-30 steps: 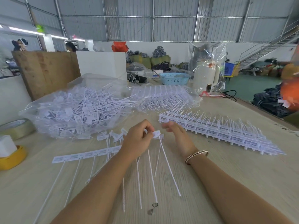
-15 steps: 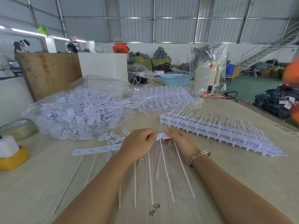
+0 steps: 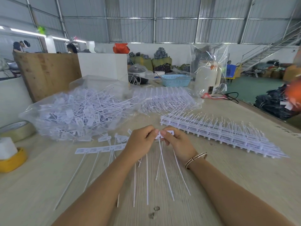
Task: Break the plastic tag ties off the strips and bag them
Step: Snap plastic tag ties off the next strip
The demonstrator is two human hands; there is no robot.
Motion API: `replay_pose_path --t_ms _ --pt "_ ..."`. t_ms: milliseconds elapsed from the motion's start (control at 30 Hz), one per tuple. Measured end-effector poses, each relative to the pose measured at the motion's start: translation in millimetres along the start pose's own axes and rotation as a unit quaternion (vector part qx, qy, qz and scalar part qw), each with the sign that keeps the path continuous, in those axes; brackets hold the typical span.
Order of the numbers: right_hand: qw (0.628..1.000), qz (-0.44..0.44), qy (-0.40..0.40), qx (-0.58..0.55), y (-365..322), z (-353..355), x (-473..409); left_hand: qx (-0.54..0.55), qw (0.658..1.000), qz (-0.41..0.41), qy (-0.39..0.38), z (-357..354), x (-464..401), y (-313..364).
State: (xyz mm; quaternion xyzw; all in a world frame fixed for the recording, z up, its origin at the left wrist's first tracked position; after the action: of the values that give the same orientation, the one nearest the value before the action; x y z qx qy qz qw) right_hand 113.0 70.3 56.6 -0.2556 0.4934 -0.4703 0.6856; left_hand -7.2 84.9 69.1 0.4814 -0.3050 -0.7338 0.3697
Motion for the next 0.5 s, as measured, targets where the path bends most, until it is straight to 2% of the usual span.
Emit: replay_pose_path --t_ms 100,200,267,400,500 --pt "1.000 0.009 0.018 -0.011 -2.7 1.2 1.0 0.016 1.000 -0.010 0.017 0.2 0.6 5.1" --pt "0.993 0.010 0.097 -0.067 -0.2 23.2 -1.5 0.083 0.994 0.023 0.065 13.1 -1.3 0.7" --pt "0.991 -0.015 0.116 -0.065 9.6 32.7 -2.8 0.090 0.993 0.021 0.076 22.8 -1.2 -1.6" --pt "0.996 -0.068 0.029 0.045 23.0 9.0 -6.6 -0.008 0.999 0.007 0.052 19.1 4.0 0.4" --pt "0.992 -0.085 0.020 0.094 24.5 0.6 -9.1 -0.103 0.994 0.004 0.023 10.3 4.7 1.3"
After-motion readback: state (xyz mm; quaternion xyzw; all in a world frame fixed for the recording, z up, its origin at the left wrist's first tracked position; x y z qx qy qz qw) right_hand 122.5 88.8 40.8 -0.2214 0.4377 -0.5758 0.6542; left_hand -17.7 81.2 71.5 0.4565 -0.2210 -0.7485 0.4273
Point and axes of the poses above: each hand's wrist, its own x-axis away from the middle knuckle, its own z-axis out of the back of the hand, y = z × x, the point moved 9 cm from there along -x, towards the middle knuckle, and after that the axes turned 14 degrees about x, right-handed, at the moved point
